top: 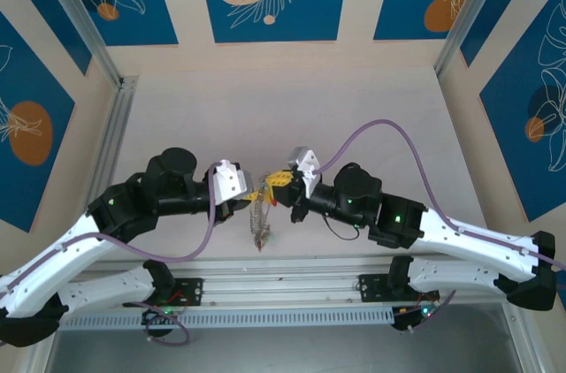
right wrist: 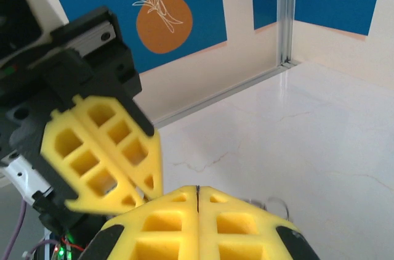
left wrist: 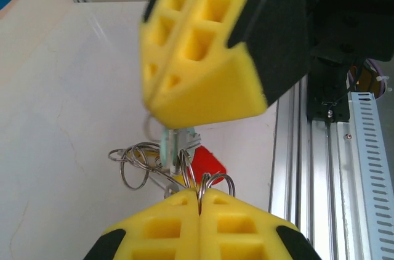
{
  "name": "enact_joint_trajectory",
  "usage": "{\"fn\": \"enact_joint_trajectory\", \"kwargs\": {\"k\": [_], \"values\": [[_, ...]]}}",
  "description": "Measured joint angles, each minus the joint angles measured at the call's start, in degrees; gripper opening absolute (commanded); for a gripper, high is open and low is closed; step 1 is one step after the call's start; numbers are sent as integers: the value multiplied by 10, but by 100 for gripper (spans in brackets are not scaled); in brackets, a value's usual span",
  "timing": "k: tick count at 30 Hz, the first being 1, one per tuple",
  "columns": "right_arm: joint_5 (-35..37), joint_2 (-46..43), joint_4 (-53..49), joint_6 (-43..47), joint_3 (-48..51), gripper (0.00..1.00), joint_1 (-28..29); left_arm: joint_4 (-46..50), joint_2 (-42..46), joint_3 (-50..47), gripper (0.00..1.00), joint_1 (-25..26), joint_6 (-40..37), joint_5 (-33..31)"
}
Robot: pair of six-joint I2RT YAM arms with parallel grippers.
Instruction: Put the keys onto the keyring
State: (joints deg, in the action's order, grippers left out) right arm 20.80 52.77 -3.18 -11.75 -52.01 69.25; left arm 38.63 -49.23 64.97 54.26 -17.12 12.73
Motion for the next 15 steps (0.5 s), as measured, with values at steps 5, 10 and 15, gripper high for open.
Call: {"fn": "enact_joint_trajectory", "kwargs": {"k": [5, 10, 15], "values": [[25, -39, -10, 7, 4, 0, 31, 0, 3, 0, 0, 0, 0, -2], [40, -50, -10, 19, 4, 0, 50, 0, -2, 0, 0, 0, 0, -4], [52, -46, -28, 16, 7, 0, 55, 0, -3, 0, 0, 0, 0, -3]]}}
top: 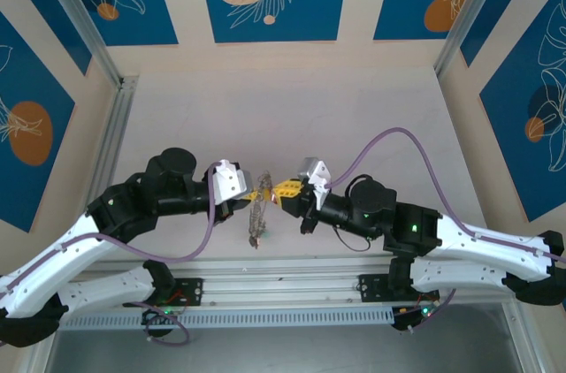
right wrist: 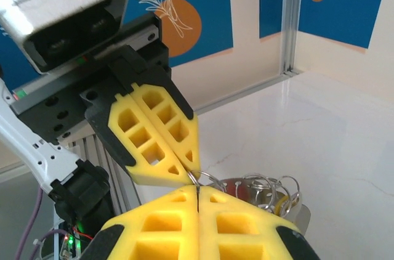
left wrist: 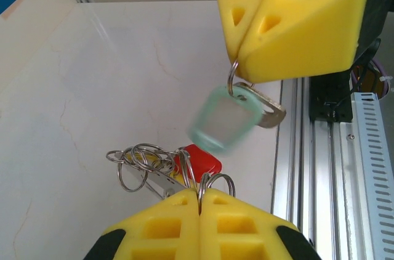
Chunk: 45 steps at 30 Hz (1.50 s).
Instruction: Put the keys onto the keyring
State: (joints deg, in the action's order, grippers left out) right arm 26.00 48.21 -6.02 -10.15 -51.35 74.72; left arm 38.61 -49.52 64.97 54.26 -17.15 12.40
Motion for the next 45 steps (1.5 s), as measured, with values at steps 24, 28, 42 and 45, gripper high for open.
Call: {"fn": "enact_joint_trajectory", "kwargs": {"k": [24, 28, 42, 45], "values": [[-21, 39, 15, -8, 13, 0, -20, 0, -4, 0, 0, 0, -9, 23], [-24, 40, 21, -8, 13, 0, -20, 0, -5, 0, 0, 0, -9, 23], [-31, 45, 38, -8, 16, 0, -20, 0, -5, 0, 0, 0, -9, 23], [-31, 42, 43, -8, 19, 0, -20, 0, -5, 0, 0, 0, -9, 23]]}}
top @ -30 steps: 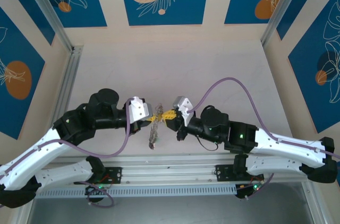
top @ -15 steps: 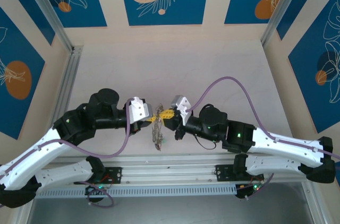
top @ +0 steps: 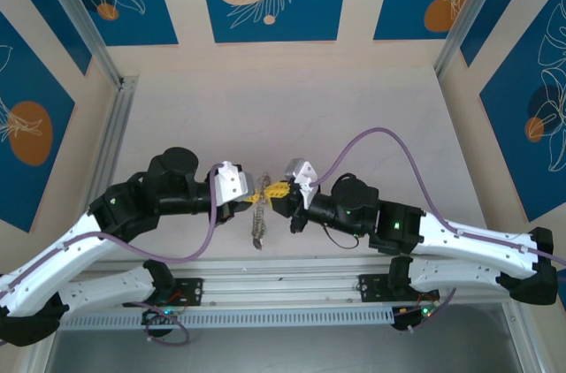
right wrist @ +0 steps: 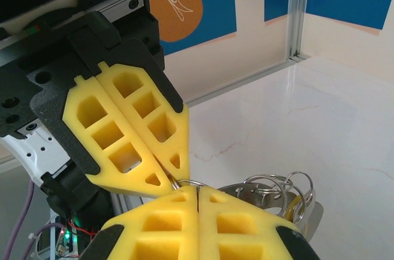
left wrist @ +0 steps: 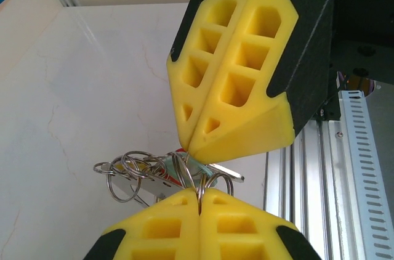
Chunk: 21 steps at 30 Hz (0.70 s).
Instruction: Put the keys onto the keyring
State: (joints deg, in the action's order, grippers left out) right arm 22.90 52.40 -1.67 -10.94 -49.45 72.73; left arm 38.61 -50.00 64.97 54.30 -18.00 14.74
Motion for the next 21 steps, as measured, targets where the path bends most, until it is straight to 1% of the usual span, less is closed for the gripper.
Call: {"fn": "enact_joint_trajectory", "kwargs": {"k": [13, 21], "values": [[0, -1, 8, 0, 4, 0, -2, 0, 0, 0, 0, 0, 0, 0], [-11, 0, 8, -4, 4, 0, -18, 0, 0, 0, 0, 0, 0, 0]]}}
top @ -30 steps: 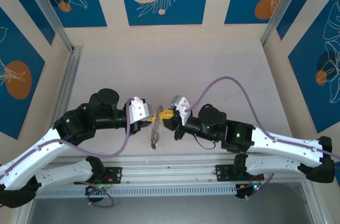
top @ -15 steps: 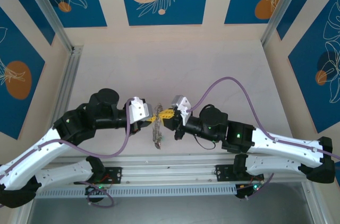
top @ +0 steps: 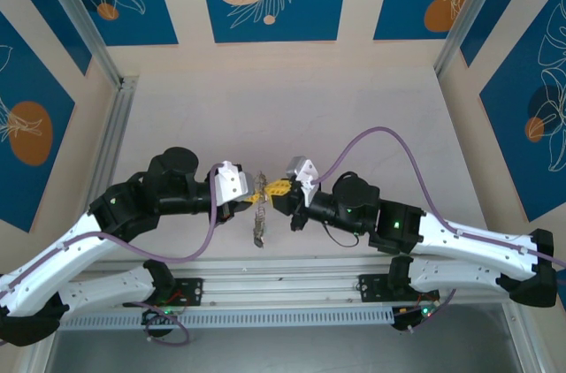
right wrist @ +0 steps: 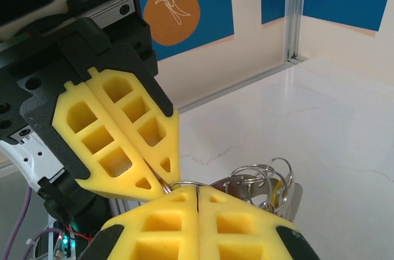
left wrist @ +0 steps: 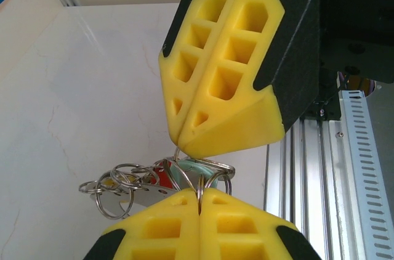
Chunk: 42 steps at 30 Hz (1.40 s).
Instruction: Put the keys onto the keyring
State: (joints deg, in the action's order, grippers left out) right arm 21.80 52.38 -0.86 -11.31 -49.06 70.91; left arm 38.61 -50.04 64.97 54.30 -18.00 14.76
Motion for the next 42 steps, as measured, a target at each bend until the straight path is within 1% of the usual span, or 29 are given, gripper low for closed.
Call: {"fn": "enact_joint_trajectory", "kwargs": {"k": [18, 35, 42], "values": [[-19, 9, -19, -27, -4, 0, -23, 0, -3, 0, 0, 0, -4, 21], [-24, 11, -22, -42, -7, 0, -35, 4, -3, 0, 0, 0, -6, 42], [-26, 11, -22, -48, -7, 0, -37, 4, -3, 0, 0, 0, -5, 41]]}}
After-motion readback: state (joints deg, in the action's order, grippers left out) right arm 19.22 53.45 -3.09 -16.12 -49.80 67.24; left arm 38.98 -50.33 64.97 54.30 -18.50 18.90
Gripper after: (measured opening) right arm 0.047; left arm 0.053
